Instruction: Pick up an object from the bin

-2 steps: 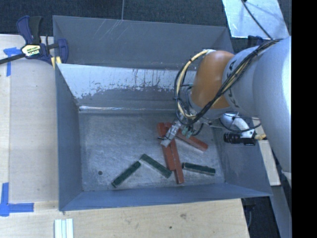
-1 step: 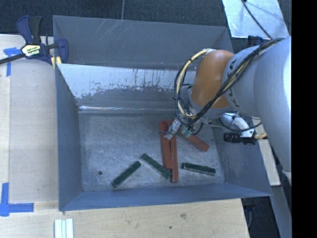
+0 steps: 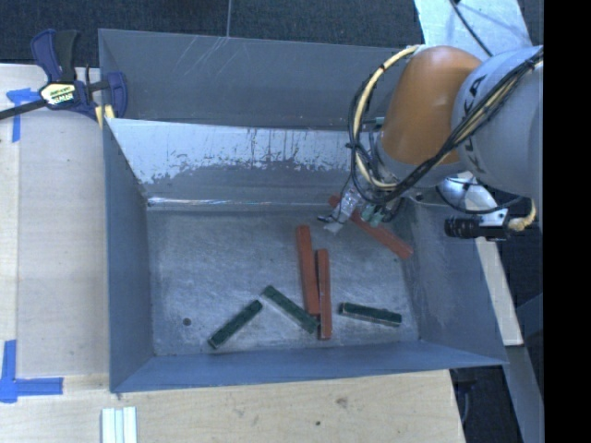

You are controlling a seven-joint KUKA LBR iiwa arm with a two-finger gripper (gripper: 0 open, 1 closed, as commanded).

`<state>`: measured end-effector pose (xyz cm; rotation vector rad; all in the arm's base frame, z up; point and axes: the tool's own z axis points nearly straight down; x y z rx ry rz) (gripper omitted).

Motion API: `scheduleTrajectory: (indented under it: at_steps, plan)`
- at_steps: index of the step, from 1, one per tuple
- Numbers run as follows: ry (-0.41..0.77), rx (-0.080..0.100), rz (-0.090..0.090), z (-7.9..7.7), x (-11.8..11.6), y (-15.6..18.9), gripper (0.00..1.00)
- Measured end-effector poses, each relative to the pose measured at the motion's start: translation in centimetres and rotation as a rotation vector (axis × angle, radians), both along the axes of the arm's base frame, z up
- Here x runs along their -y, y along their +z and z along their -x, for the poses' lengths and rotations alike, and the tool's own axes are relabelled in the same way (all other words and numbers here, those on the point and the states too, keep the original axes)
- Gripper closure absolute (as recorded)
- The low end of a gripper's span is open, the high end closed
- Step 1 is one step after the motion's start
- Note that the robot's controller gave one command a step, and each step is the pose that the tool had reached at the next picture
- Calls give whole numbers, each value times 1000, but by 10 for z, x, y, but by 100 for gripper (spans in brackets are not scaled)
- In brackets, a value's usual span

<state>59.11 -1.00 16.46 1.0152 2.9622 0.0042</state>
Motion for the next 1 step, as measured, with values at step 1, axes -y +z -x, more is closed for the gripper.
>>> scheduleTrajectory:
  at_steps: [1]
  plan:
    - [3,-4,0,-1,1,27,100]
